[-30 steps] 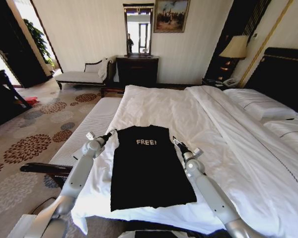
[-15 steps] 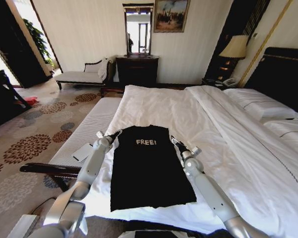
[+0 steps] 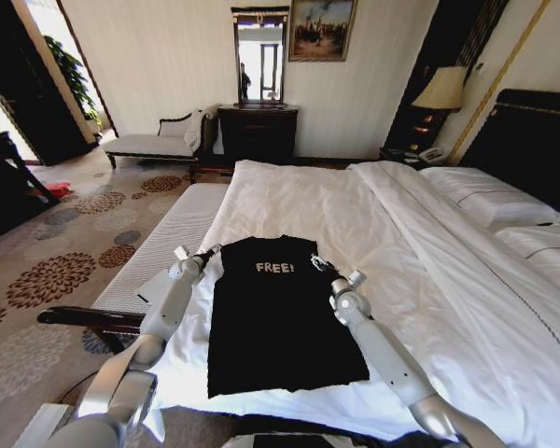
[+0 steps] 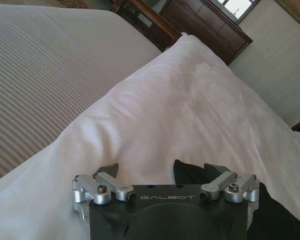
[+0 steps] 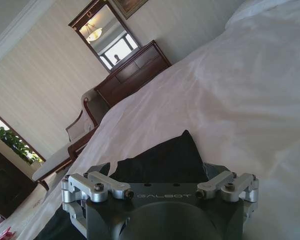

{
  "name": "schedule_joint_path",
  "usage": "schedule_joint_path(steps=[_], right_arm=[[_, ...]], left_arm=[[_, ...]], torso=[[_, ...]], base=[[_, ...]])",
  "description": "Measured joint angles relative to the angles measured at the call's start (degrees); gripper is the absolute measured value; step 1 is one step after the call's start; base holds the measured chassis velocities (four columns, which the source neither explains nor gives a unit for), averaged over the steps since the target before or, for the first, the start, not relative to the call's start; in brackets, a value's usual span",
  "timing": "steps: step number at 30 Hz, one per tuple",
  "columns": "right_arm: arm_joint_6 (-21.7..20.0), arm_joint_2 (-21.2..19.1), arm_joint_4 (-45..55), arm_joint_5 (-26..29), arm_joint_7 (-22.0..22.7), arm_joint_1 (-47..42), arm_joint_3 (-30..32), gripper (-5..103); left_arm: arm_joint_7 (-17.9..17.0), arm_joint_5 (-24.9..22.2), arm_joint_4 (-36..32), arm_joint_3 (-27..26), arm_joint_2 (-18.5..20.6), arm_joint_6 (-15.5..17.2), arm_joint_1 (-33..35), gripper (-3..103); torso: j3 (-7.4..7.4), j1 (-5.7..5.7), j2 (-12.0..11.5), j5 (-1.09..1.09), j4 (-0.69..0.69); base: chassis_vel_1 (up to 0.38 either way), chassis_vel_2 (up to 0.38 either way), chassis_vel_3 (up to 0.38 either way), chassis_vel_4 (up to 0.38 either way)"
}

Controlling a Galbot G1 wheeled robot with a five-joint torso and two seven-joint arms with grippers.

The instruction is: Fold the clothes on the bed.

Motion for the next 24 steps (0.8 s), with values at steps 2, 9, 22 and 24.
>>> schedule_joint_path(steps=[2,9,22,24], right_arm=[[0.0,-0.2,0.3,0.0,0.1,-0.2,0.0,100],[-0.1,-0.8,0.8,0.1,0.3,-0.5,0.3,100],[-0.3,-1.6,1.2,0.3,0.7,-0.7,0.4,100],[-0.3,-1.6,1.2,0.3,0.7,-0.7,0.4,100]], left_arm=[[0.0,0.0,0.0,0.1,-0.5,-0.1,-0.3,98],[0.0,0.6,0.1,0.6,-1.3,-0.9,-1.0,93],[1.4,4.8,2.7,1.3,-2.2,-1.3,-1.4,46],[1.4,4.9,2.8,1.3,-2.2,-1.4,-1.5,41]], torso=[[0.00,0.00,0.0,-0.01,-0.01],[0.00,0.00,0.0,0.01,-0.03],[0.00,-0.01,0.0,0.00,-0.01],[0.00,-0.01,0.0,0.00,-0.01]], base=[[0.000,0.000,0.000,0.000],[0.000,0.000,0.000,0.000],[0.000,0.000,0.000,0.000],[0.000,0.000,0.000,0.000]])
